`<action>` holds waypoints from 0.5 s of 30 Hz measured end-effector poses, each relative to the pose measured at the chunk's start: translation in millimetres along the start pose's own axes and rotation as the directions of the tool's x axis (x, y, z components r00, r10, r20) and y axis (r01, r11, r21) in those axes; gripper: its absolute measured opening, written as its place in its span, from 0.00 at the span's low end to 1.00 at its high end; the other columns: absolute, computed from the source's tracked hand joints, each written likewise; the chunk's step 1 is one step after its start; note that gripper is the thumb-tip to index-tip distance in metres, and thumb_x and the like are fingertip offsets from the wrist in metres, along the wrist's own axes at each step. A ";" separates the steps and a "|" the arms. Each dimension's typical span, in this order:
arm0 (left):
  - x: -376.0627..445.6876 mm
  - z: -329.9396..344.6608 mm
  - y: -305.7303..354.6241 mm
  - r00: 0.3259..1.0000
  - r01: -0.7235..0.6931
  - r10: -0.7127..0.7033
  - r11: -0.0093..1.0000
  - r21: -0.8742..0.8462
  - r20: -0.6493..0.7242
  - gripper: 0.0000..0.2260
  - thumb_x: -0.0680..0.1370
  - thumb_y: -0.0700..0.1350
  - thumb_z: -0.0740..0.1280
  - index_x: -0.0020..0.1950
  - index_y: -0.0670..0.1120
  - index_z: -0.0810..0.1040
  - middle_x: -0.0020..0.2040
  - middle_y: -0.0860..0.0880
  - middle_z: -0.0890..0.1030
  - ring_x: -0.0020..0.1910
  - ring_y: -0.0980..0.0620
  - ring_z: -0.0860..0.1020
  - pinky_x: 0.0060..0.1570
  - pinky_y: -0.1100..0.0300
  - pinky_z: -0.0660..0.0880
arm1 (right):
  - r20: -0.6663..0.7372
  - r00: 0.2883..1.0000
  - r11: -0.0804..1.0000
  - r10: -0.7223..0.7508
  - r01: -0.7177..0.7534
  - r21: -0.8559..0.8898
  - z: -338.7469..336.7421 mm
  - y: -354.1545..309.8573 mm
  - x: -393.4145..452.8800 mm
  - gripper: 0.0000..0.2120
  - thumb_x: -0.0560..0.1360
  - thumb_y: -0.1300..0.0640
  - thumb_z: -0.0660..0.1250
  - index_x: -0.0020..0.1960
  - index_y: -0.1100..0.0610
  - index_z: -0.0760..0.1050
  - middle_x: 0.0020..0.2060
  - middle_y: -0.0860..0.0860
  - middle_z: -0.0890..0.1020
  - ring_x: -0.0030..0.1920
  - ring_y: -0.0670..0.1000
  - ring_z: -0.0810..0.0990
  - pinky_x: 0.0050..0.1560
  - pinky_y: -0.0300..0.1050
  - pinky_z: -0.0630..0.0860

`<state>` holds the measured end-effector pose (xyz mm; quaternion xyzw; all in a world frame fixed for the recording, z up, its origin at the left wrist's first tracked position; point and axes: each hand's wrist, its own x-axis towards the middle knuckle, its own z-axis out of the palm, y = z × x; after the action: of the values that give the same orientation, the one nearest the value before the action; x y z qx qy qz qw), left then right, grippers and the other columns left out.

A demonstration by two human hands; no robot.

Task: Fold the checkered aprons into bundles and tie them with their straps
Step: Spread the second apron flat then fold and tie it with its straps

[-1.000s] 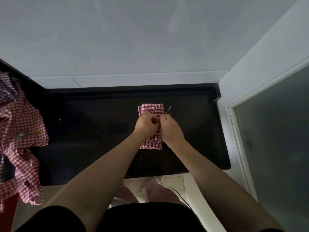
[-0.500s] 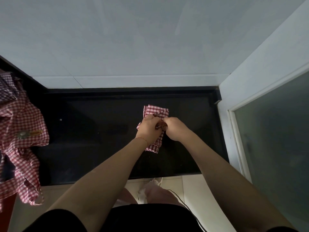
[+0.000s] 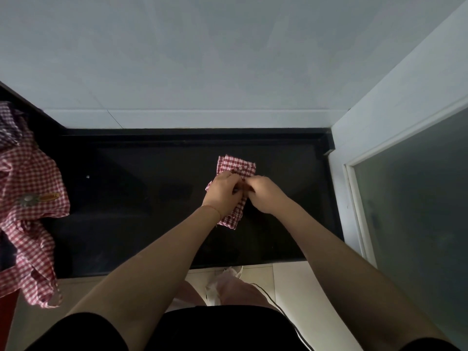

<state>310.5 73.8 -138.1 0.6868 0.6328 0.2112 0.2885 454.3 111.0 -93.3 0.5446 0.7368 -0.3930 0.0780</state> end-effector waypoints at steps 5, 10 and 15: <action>7.3 -11.5 3.6 0.997 0.036 -0.037 0.999 0.014 0.060 0.04 0.77 0.40 0.69 0.48 0.48 0.80 0.54 0.52 0.75 0.51 0.55 0.74 0.55 0.61 0.75 | 0.049 0.979 0.807 0.199 -0.192 0.558 7.4 13.5 -1.9 0.05 0.80 0.58 0.66 0.55 0.55 0.79 0.44 0.51 0.81 0.40 0.47 0.78 0.43 0.41 0.74; 8.1 -19.3 3.7 0.994 0.060 -0.066 0.996 0.065 0.085 0.05 0.77 0.44 0.71 0.52 0.47 0.82 0.58 0.53 0.75 0.54 0.57 0.74 0.54 0.66 0.70 | 0.142 0.958 0.673 0.249 -0.276 0.686 8.6 14.5 1.5 0.06 0.80 0.59 0.66 0.55 0.56 0.79 0.44 0.53 0.81 0.41 0.49 0.78 0.44 0.42 0.75; 3.8 -11.8 4.6 0.998 0.055 -0.056 0.997 0.062 0.029 0.04 0.77 0.43 0.71 0.50 0.45 0.83 0.56 0.52 0.76 0.51 0.56 0.75 0.53 0.66 0.72 | 0.151 0.955 0.625 0.255 -0.281 0.728 10.2 16.7 1.7 0.06 0.80 0.60 0.66 0.56 0.58 0.79 0.42 0.53 0.80 0.40 0.48 0.77 0.44 0.43 0.75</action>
<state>306.7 78.9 -126.6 0.6807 0.6532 0.1730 0.2830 464.9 107.2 -109.3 0.6256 0.4219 -0.6512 -0.0806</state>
